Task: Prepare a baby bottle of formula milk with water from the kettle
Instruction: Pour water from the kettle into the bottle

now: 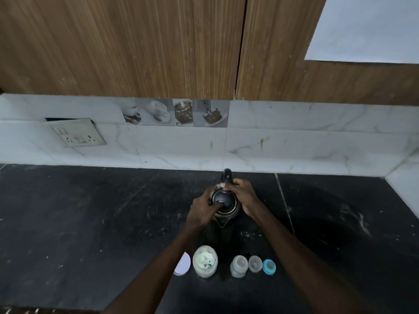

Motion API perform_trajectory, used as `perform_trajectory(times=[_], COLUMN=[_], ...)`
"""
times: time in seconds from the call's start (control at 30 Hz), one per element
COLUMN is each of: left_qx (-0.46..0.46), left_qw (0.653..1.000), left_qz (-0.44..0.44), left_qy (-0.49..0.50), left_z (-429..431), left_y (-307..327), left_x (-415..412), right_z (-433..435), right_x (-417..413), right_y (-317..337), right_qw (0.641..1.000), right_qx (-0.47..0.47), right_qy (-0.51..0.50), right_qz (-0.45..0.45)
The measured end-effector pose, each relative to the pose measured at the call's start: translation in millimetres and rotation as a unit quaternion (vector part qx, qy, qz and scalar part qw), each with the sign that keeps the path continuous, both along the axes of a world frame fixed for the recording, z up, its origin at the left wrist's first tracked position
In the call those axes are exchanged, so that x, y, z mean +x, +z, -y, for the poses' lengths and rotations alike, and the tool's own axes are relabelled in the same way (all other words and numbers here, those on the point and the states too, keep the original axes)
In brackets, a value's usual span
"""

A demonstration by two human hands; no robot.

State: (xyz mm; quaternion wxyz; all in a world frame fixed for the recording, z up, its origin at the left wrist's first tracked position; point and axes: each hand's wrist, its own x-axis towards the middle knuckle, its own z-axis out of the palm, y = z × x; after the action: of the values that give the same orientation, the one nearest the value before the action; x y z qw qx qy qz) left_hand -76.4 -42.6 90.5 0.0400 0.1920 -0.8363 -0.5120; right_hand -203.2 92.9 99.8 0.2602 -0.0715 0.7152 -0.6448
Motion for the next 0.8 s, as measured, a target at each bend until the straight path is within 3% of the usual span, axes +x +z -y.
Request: perform_trajectory(times=[0.37, 0.63, 0.8], left_qx=[-0.080, -0.135, -0.132], left_qw=[0.993, 0.977, 0.978], left_qz=[0.079, 0.156, 0.154], left_qy=[-0.022, -0.057, -0.049], left_z=[33.5, 37.9, 38.4], left_y=[8.3, 4.5, -1.9], left_x=[-39.1, -56.5, -59.0], right_z=[40.0, 18.5, -45.1], right_x=[-45.6, -34.0, 2.5], right_y=[-18.3, -30.4, -45.6], right_qw=[0.997, 0.997, 0.992], right_qx=[0.052, 0.065, 0.108], right_qy=[0.002, 0.022, -0.068], right_qz=[0.054, 0.031, 0.008])
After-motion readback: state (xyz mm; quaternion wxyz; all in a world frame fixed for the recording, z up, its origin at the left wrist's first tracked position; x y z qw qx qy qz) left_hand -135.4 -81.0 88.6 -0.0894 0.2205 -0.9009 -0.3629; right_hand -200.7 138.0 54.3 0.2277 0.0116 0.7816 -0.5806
